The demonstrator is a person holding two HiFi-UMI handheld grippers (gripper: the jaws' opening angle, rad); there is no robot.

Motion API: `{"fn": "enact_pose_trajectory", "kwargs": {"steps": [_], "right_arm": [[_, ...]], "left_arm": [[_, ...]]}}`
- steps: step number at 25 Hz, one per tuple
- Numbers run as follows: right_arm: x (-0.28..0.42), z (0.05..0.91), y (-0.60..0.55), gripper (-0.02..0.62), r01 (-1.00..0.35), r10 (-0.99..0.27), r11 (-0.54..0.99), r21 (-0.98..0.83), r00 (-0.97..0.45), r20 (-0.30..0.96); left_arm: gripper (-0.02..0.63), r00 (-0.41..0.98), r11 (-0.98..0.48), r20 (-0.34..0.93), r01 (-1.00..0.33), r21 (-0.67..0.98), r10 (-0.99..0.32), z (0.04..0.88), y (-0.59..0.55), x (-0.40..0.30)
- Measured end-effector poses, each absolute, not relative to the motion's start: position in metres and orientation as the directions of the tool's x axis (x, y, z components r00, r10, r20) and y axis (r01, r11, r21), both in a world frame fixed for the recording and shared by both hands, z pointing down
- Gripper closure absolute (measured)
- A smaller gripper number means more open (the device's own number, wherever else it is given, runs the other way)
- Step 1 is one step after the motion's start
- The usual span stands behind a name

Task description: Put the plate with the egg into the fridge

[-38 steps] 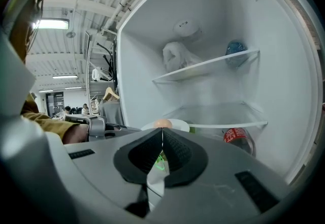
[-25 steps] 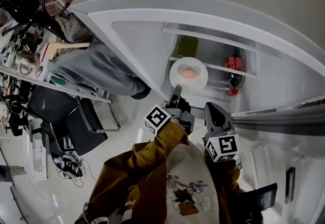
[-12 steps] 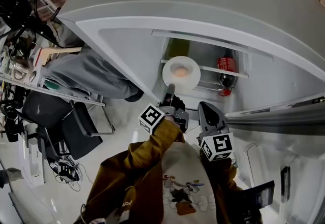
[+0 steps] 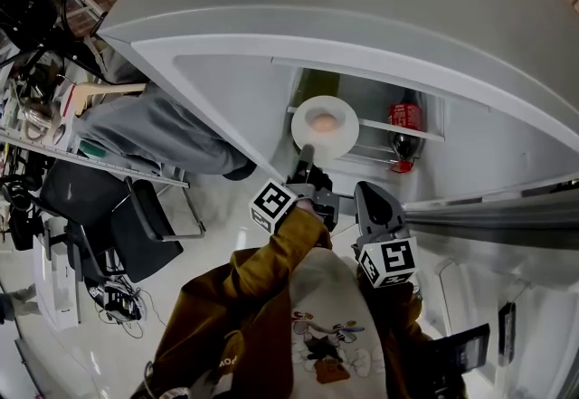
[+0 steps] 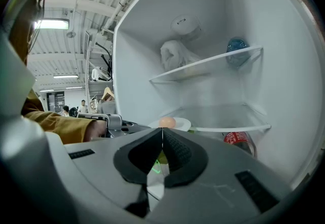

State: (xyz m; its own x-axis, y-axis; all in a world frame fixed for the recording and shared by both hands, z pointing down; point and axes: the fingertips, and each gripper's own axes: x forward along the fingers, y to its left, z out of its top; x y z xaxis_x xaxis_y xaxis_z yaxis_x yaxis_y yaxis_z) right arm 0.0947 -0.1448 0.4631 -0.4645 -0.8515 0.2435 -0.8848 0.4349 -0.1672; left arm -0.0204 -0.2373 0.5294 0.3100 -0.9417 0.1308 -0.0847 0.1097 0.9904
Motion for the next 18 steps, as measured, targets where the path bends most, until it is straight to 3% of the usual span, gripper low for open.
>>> {"fn": "enact_pose_trajectory", "kwargs": {"steps": [18], "right_arm": [[0.096, 0.46, -0.148, 0.591, -0.885, -0.852, 0.438, -0.161, -0.465, 0.242]], "left_arm": [[0.586, 0.282, 0.12, 0.135, -0.071, 0.99, -0.95, 0.529, -0.253, -0.019]]}}
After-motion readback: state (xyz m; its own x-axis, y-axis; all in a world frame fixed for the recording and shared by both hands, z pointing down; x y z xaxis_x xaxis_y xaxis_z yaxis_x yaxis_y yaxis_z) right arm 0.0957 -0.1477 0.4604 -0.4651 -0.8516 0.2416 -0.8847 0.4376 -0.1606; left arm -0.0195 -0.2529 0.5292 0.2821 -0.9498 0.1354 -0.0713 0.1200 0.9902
